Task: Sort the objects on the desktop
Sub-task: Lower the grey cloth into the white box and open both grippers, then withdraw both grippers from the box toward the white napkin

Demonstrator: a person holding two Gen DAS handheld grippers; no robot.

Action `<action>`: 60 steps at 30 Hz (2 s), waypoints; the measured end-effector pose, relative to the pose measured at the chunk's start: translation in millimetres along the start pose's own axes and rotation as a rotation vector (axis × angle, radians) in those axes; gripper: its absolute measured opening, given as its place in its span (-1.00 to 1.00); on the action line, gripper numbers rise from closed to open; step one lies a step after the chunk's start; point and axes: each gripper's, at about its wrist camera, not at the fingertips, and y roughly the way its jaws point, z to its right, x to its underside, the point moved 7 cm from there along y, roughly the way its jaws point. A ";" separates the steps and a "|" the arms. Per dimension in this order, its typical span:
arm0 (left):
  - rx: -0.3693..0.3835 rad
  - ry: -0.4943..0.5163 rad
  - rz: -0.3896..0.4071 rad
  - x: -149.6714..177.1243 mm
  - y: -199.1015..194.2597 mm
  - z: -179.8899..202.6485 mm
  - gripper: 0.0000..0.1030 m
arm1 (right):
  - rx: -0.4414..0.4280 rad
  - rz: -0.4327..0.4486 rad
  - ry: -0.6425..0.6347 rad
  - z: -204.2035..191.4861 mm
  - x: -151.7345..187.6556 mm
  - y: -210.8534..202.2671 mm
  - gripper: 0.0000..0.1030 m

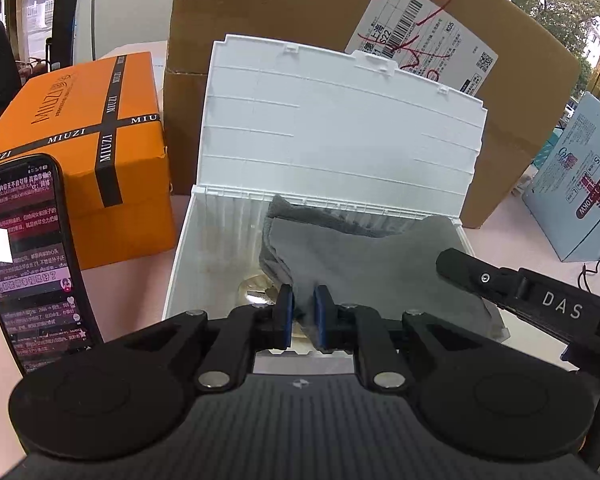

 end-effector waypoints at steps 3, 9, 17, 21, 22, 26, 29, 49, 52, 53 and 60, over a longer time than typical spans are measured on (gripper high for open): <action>-0.019 0.012 0.013 -0.7 1.0 0.7 -0.80 | -0.003 -0.015 -0.012 0.5 2.1 6.3 -0.85; -0.050 0.043 0.025 -0.5 2.7 2.5 -0.80 | 0.020 0.001 -0.074 -0.1 6.4 11.3 -0.85; -0.049 0.067 0.028 -0.6 4.0 6.4 -0.24 | 0.005 0.002 -0.085 -2.3 4.6 11.8 -0.78; -0.053 0.035 0.093 -6.8 -6.0 4.5 0.48 | -0.007 0.033 -0.070 -3.0 2.2 6.9 -0.37; -0.056 0.020 0.117 -9.1 -9.8 2.9 0.56 | 0.001 0.059 -0.052 -1.7 -0.3 3.3 -0.14; -0.028 -0.034 0.190 -16.2 -24.1 -3.1 0.67 | -0.051 0.123 0.001 0.6 -10.1 -7.9 0.41; -0.028 -0.055 0.215 -19.3 -28.0 -4.2 0.76 | -0.099 0.122 0.022 -3.1 -10.7 -9.8 0.68; 0.038 -0.114 0.323 -15.2 -35.5 4.3 0.92 | -0.155 0.234 0.079 -5.8 -15.5 -25.6 0.93; 0.118 -0.100 0.380 -12.1 -43.5 14.8 1.00 | -0.184 0.289 0.106 -5.2 -19.1 -34.4 1.00; 0.136 -0.081 0.396 -10.6 -46.2 19.9 1.00 | -0.200 0.301 0.108 -6.1 -20.5 -37.3 1.00; 0.183 0.001 0.552 7.2 -60.3 51.0 1.00 | -0.239 0.405 0.068 -14.7 -25.0 -59.9 1.00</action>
